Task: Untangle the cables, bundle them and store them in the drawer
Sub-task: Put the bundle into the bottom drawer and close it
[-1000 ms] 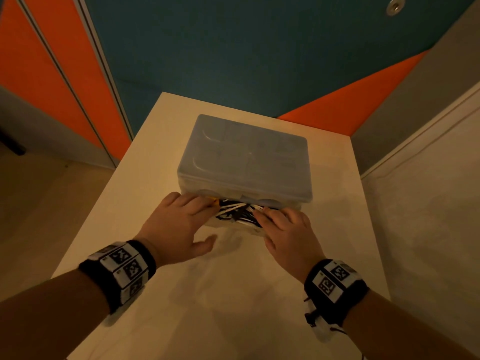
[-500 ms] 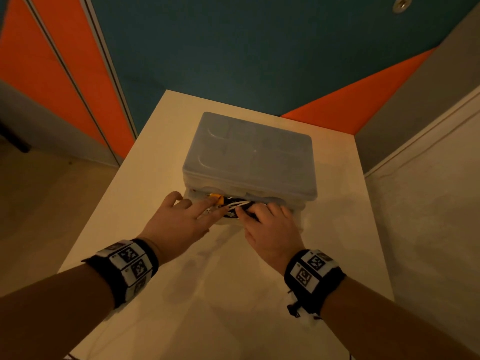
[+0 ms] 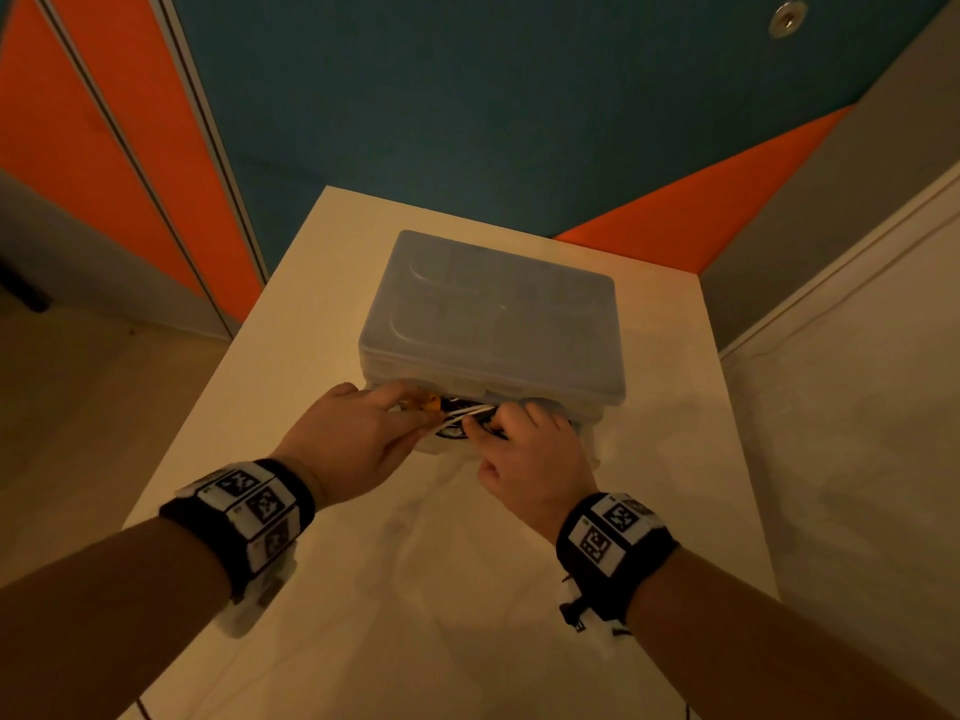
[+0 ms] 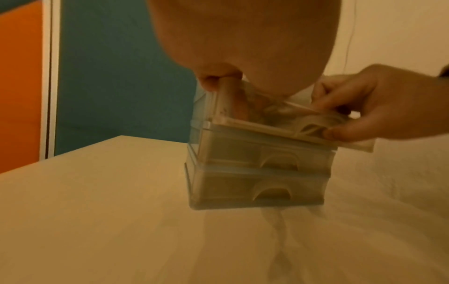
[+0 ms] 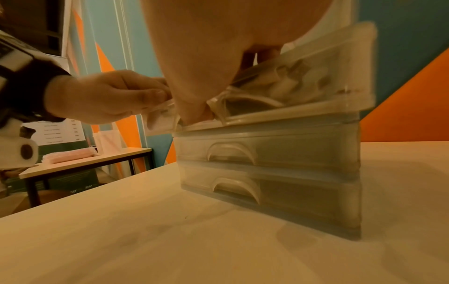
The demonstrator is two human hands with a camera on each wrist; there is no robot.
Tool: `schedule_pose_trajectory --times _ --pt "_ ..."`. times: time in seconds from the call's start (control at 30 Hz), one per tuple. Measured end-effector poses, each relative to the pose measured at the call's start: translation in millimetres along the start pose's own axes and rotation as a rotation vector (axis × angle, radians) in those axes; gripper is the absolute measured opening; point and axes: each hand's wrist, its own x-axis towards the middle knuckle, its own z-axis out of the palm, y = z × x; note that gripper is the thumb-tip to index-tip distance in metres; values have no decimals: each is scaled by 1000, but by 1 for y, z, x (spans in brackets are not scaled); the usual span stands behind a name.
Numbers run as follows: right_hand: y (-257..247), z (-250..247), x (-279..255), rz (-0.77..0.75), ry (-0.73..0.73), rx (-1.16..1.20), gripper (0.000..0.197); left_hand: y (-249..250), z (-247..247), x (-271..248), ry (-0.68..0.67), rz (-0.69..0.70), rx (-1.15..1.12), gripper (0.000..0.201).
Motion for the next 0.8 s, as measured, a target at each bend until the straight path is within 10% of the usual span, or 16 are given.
schedule_pose_trajectory --times 0.23,0.57,0.8 --pt "3 -1 -3 -40 23 6 47 -6 4 4 -8 -165 -226 38" --pt "5 4 -8 -69 71 -17 48 20 -4 -14 -170 -98 199 52" --pt "-1 1 -4 -32 37 -72 50 23 -3 -3 -53 -24 302 62"
